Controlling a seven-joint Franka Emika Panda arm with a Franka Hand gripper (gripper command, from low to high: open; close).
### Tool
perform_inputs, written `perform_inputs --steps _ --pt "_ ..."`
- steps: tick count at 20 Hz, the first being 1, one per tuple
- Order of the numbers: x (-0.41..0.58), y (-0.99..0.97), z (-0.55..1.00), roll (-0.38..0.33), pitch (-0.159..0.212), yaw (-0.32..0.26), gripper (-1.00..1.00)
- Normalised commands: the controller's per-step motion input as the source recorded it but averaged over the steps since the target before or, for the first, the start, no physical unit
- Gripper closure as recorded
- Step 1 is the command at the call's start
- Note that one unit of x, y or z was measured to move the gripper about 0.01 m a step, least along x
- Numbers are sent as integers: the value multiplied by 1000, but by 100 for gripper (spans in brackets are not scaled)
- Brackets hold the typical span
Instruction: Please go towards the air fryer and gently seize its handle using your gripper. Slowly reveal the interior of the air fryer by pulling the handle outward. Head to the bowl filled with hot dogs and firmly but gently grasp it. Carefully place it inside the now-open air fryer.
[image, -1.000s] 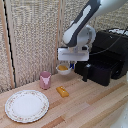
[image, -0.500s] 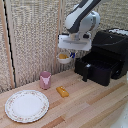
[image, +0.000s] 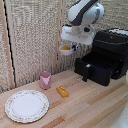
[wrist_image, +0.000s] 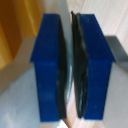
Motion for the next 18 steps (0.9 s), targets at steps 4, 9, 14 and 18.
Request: perform_inputs --steps 4,9,14,18 --pt "36 -832 426 16 6 -107 100" --pt "0 -879 154 42 15 -78 100" --pt "1 -861 -3 61 0 -74 100" --pt "0 -830 -84 52 12 -96 100"
